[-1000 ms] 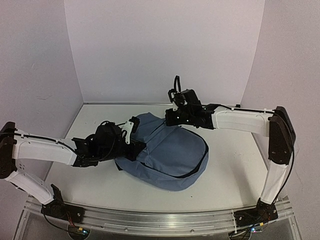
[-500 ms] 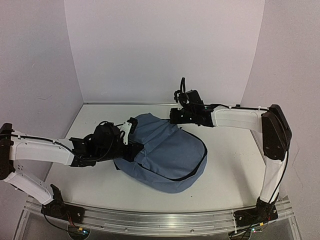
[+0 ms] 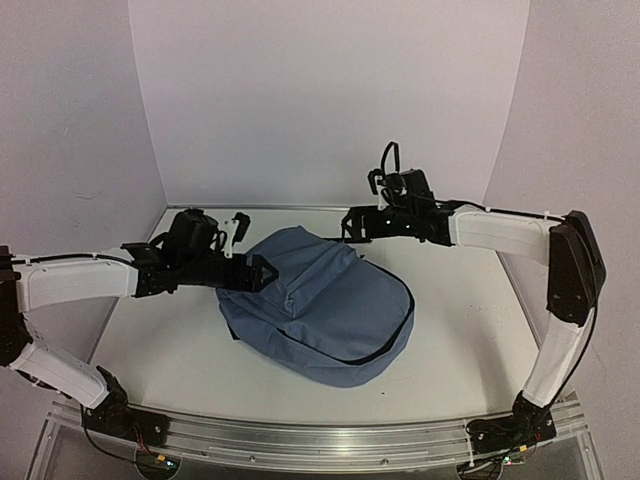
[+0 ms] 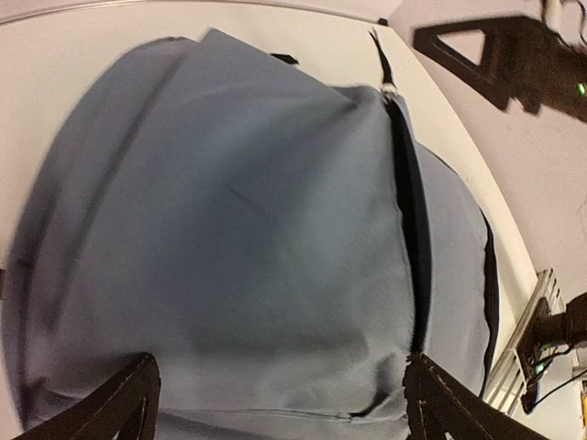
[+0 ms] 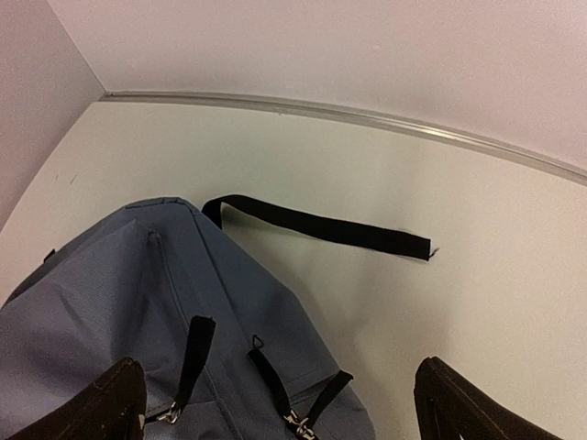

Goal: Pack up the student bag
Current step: Zip the student bag at the center of the board, then reset both arms

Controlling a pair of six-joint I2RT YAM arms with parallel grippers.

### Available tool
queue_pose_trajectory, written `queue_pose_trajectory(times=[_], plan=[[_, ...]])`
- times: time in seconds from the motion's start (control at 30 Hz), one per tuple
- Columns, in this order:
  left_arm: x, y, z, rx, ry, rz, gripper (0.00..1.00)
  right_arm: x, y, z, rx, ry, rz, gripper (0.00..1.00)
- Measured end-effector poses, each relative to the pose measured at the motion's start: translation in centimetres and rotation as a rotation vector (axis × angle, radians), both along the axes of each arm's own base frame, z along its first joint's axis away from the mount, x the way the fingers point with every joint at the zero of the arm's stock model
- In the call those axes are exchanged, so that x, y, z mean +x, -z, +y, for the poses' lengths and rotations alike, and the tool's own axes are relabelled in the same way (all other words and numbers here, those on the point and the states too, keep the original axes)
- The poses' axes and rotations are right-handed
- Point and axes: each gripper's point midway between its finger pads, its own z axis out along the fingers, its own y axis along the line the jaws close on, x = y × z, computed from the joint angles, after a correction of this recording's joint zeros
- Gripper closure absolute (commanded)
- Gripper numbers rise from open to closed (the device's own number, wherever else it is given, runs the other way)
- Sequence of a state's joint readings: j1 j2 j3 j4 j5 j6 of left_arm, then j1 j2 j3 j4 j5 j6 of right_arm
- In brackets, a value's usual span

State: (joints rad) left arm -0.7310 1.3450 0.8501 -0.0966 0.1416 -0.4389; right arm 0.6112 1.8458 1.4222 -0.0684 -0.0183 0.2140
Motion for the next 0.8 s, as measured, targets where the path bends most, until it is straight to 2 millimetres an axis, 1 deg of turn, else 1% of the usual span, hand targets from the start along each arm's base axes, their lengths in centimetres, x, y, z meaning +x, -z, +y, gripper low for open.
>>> queue_pose_trajectory(times=[0.07,0.13,0.17,0.23,0.27,0.33,0.37,0.4,0.43,0.5,0.57,0.73,0.8], plan=[[2.2,-1.3,2.4,-0.017,-0.058,0.002,0.06,0.0,-0.9,-1.4,0.012,0.011,-0.01,0.02],[4.6,-2.6,5.6,-0.038,-0.134,-0.01,0.05,0.4,-1.6,-3.6,0.03,0.04,-0.014,0.02],[5.7,-3.1,7.4,-0.046,-0.178,-0.017,0.05,0.8,-1.6,-5.1,0.035,0.062,-0.011,0.02],[7.5,-3.8,11.5,-0.058,-0.274,-0.022,0.04,1.5,-1.2,-8.8,0.04,0.127,0.004,0.02],[8.2,-3.9,13.5,-0.059,-0.325,-0.023,0.04,1.8,-0.9,-10.7,0.04,0.162,0.012,0.02],[9.6,-4.2,18.2,-0.065,-0.44,-0.028,0.03,2.0,-0.1,-14.3,0.039,0.233,0.031,0.02],[9.9,-4.3,20.0,-0.067,-0.483,-0.032,0.03,1.9,0.3,-16.1,0.04,0.272,0.042,0.02],[10.0,-4.5,22.1,-0.07,-0.534,-0.038,0.01,1.5,0.5,-17.9,0.039,0.31,0.047,0.02],[9.9,-4.5,24.1,-0.072,-0.583,-0.045,0.01,1.2,0.5,-19.1,0.038,0.34,0.045,0.02],[9.2,-4.7,27.2,-0.07,-0.667,-0.068,0.0,0.0,-0.1,-21.5,0.045,0.397,0.025,0.02],[8.4,-5.4,28.8,-0.054,-0.721,-0.116,0.0,-1.2,-1.9,-22.8,0.066,0.428,-0.04,0.02],[6.2,-7.5,30.8,0.009,-0.815,-0.307,0.0,-4.6,-7.4,-24.4,0.139,0.464,-0.27,0.02],[5.5,-8.0,31.8,0.034,-0.861,-0.377,0.0,-5.8,-8.9,-24.9,0.166,0.473,-0.371,0.02]])
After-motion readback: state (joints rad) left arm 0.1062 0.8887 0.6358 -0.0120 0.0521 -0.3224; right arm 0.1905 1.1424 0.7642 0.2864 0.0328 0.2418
